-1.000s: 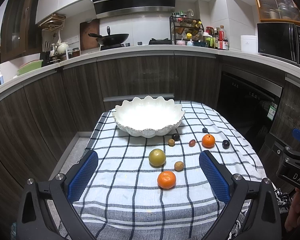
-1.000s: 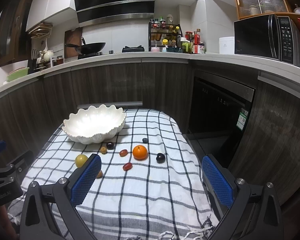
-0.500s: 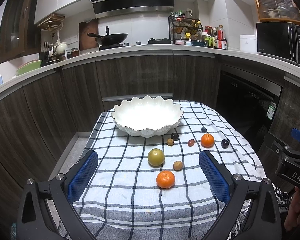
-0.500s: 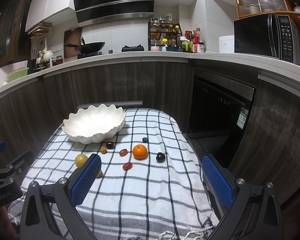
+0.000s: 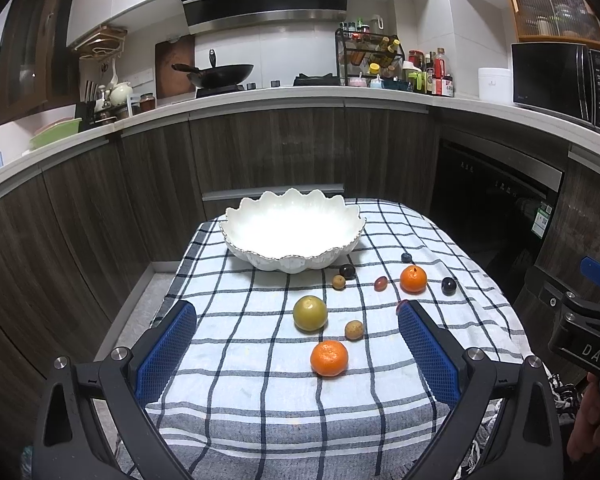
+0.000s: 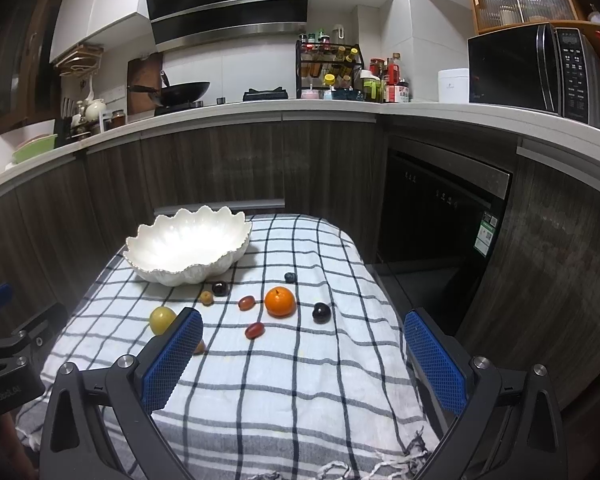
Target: Organize fruits
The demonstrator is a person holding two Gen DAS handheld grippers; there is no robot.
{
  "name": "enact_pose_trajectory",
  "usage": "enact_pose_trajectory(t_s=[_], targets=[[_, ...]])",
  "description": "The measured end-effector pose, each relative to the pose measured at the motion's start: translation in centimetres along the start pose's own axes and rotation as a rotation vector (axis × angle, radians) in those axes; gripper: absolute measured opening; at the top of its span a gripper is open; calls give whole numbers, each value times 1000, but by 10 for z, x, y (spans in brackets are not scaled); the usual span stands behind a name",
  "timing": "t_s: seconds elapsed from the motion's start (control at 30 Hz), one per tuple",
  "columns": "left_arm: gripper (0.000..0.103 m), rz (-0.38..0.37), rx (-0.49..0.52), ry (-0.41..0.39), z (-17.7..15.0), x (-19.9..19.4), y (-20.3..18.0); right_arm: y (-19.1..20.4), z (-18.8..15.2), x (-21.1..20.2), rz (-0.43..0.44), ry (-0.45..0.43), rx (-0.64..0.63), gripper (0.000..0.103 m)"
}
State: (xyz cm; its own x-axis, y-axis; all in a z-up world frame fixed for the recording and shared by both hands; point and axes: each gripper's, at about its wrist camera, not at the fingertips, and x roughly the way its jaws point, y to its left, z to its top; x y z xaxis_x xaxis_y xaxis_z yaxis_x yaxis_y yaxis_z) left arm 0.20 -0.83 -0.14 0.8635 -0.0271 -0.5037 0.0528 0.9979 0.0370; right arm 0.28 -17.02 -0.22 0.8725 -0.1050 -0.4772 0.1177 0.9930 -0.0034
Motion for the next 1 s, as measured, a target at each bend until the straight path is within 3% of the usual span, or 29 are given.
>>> enact_pose_trajectory(t_s=[0.53, 1.0], targets=[[103, 14, 34, 44, 6, 24, -3, -2, 2, 26, 3, 66, 18, 102], [102, 7, 56, 151, 9, 65, -5, 3, 10, 61, 4, 126, -13, 102]])
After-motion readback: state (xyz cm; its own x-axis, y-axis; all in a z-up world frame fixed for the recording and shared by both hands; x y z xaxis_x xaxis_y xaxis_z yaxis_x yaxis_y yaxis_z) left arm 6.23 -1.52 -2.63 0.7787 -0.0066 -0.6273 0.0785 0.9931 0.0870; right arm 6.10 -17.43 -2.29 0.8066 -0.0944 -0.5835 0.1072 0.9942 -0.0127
